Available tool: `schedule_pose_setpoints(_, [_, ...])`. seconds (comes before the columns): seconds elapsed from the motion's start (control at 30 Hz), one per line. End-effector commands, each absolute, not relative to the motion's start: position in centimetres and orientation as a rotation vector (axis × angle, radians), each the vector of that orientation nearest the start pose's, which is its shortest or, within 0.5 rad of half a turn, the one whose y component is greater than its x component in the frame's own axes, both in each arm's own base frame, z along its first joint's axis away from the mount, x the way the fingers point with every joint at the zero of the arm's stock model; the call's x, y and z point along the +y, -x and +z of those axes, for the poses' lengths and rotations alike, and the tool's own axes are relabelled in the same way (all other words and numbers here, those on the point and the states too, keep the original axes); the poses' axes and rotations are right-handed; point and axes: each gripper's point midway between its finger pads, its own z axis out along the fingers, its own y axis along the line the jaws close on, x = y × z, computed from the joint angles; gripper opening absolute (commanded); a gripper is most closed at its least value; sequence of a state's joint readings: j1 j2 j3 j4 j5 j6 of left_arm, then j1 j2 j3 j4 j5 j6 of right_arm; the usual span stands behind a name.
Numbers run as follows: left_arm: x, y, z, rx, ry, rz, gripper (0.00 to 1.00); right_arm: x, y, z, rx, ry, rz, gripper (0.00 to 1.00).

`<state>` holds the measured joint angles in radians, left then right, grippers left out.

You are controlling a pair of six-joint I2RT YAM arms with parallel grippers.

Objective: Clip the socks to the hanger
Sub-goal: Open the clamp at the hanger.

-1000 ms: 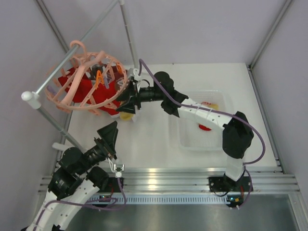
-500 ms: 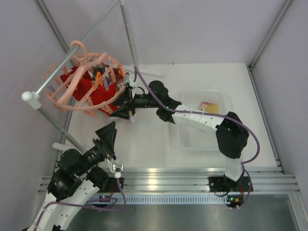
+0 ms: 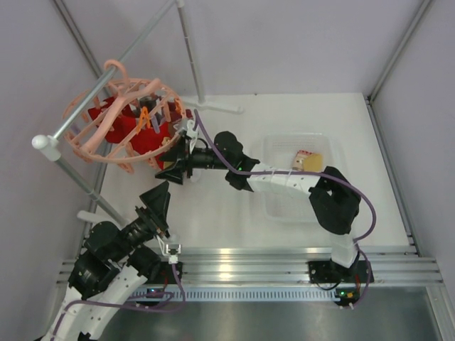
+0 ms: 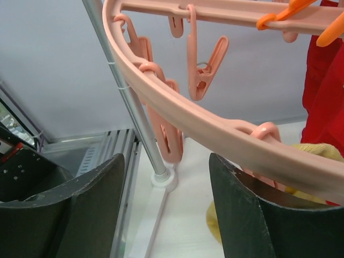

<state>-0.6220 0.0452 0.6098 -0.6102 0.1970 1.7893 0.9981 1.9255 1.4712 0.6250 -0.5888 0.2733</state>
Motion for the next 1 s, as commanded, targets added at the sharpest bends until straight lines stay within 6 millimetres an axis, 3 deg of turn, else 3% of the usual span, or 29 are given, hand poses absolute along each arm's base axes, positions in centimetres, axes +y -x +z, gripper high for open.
schedule_pose_setpoints(0.0, [-9.7, -14.6, 32.2, 0.434, -1.560, 0.757, 0.92, 54.9, -21.5, 33.2, 1.081, 0.967, 1.409, 0.64])
schedule_pose_setpoints(0.17, [-9.6, -14.5, 32.1, 0.435, -1.560, 0.758, 0.91, 55.4, -22.4, 33.7, 1.067, 0.878, 1.316, 0.64])
schedule_pose_setpoints(0.3, [-9.5, -14.5, 32.0, 0.441, -1.561, 0.757, 0.91, 56.0, -21.8, 34.2, 1.052, 0.855, 1.315, 0.59])
schedule_pose_setpoints(0.37, [-9.4, -14.5, 32.0, 0.445, -1.565, 0.758, 0.91, 56.1, -22.0, 34.3, 1.051, 0.851, 1.302, 0.49])
schedule_pose_setpoints(0.4, [-9.4, -14.4, 32.0, 0.447, -1.566, 0.758, 0.91, 56.0, -22.1, 34.1, 1.056, 0.857, 1.286, 0.34])
schedule_pose_setpoints(0.43, [-9.3, -14.4, 32.1, 0.448, -1.565, 0.760, 0.91, 55.9, -22.1, 34.2, 1.057, 0.861, 1.288, 0.26])
schedule_pose_setpoints(0.57, [-9.1, -14.5, 31.8, 0.461, -1.576, 0.769, 0.91, 54.6, -22.5, 33.2, 1.088, 0.919, 1.259, 0.01])
schedule_pose_setpoints(0.63, [-9.0, -14.8, 31.6, 0.458, -1.593, 0.791, 0.90, 53.8, -22.5, 32.6, 1.114, 0.965, 1.249, 0.00])
schedule_pose_setpoints(0.77, [-9.2, -15.5, 31.6, 0.437, -1.646, 0.842, 0.88, 51.5, -24.4, 31.8, 1.203, 0.998, 1.239, 0.00])
schedule_pose_setpoints(0.97, [-8.9, -17.1, 33.0, 0.476, -1.707, 0.903, 0.72, 48.8, -24.9, 33.2, 1.211, 1.111, 1.263, 0.00])
